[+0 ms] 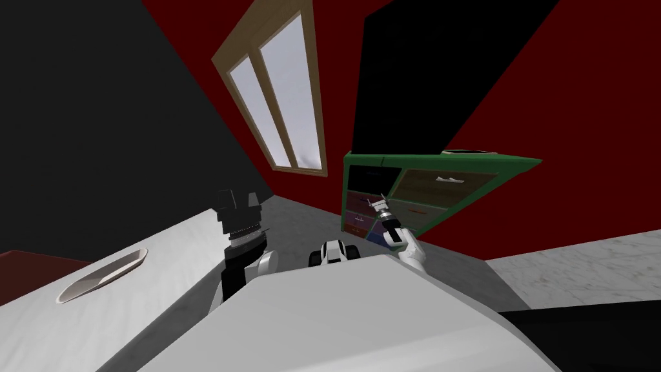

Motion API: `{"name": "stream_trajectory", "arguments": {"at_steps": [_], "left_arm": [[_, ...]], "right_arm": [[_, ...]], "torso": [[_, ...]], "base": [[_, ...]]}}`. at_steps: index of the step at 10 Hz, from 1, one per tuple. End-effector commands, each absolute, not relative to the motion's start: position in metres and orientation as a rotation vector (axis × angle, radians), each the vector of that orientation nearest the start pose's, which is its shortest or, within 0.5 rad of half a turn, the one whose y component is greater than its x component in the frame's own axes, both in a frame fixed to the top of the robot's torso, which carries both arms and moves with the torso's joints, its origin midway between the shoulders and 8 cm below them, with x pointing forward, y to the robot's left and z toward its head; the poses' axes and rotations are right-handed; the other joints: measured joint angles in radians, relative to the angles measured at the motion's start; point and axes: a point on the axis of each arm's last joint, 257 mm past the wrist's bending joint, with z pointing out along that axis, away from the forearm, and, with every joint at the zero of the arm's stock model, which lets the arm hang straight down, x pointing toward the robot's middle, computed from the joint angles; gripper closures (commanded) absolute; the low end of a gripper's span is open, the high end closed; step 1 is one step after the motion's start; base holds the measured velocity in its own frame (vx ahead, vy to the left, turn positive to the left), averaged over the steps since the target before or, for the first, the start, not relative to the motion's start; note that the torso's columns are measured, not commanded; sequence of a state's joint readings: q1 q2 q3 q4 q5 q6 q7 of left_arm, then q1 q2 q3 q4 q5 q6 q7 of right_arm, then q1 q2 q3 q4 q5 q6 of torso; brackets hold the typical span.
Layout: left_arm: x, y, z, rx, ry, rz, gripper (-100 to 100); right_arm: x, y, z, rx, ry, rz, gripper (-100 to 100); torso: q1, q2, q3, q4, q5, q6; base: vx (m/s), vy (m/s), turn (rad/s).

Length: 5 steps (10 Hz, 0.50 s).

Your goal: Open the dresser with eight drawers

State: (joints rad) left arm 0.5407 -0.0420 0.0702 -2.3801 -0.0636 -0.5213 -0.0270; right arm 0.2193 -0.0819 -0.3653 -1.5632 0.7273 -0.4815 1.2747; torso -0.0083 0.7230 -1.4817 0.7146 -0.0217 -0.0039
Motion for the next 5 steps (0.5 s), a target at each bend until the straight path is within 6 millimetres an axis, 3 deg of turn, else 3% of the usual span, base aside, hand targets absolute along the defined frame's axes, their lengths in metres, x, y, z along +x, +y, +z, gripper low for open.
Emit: {"name": "stream_trajectory", "arguments": {"at_steps": [1, 3, 5], "left_arm": [[0.3128, 0.2953, 0.0597, -0.558, 0.566, -1.165, 0], [0.3128, 0.2953, 0.0596, -0.558, 0.566, -1.165, 0], [0.3128, 0.2953, 0.0596, -0.558, 0.566, -1.165, 0]], "right_arm": [[0.4359, -0.3819, -0.2643, -0.353, 1.475, -0.519, -100], [0.4360, -0.3818, -0.2641, -0.353, 1.474, -0.519, -100], [0.4353, -0.3773, -0.2719, -0.344, 1.488, -0.520, -100]], "torso": [[-0.002, 0.000, 0.000, 0.001, 0.000, 0.000], [-0.002, 0.001, 0.000, 0.004, 0.003, 0.001], [0.008, 0.013, 0.005, 0.021, 0.020, 0.003]], "base": [[-0.013, 0.012, 0.002], [-0.015, 0.016, 0.021], [0.000, 0.017, -0.037]]}}
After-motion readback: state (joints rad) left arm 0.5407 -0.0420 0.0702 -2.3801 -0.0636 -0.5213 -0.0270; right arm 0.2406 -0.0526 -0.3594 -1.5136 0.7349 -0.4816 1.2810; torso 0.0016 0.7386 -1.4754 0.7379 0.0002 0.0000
